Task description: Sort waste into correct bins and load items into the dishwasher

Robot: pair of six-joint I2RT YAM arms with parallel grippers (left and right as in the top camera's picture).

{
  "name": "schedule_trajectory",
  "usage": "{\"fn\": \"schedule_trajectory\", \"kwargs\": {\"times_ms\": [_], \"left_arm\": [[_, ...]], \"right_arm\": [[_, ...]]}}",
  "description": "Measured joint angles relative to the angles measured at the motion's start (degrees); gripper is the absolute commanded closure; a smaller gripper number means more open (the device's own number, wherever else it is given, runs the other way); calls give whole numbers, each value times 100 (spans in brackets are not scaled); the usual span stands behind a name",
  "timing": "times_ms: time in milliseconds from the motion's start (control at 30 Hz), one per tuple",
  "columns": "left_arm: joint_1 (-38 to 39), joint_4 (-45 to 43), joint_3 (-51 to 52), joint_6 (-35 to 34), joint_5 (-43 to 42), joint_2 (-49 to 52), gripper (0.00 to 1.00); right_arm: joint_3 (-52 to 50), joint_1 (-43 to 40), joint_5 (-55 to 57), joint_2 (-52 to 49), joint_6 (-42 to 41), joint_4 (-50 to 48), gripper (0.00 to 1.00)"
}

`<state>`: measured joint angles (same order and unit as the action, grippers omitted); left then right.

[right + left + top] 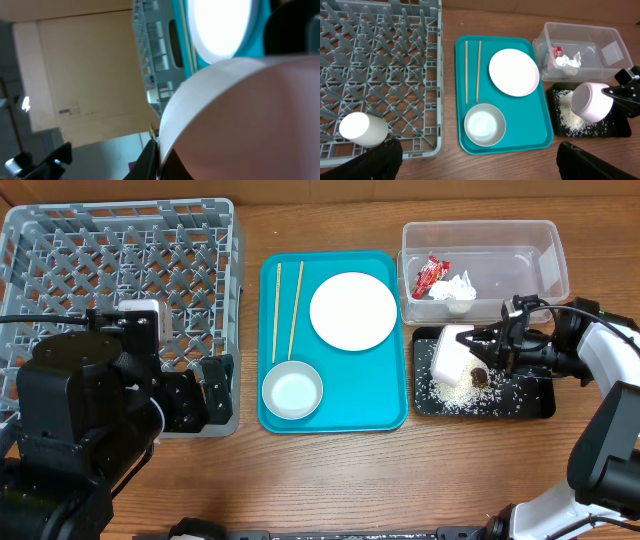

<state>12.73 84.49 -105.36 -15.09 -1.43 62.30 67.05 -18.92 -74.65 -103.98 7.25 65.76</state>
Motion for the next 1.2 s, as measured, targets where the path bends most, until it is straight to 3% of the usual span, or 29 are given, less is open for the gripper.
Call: {"fn": "schedule_trajectory", "kwargs": {"times_ms": [200, 433, 667, 900, 1200], "left_arm": [[0, 0, 0, 0, 0, 0, 0], [0, 0, 0, 0, 0, 0, 0], [0, 0, 0, 0, 0, 0, 0], [0, 2, 0, 0, 0, 2, 0], [0, 20, 0, 0, 0, 50, 0]], "right_arm": [[-2, 79, -577, 87, 643, 557, 96], [2, 166, 44, 234, 201, 481, 96], [225, 667, 345, 793, 634, 522, 96], [1137, 2490, 2444, 1104, -221, 264, 96], [1191, 5051, 5252, 905, -1646, -286, 96]]}}
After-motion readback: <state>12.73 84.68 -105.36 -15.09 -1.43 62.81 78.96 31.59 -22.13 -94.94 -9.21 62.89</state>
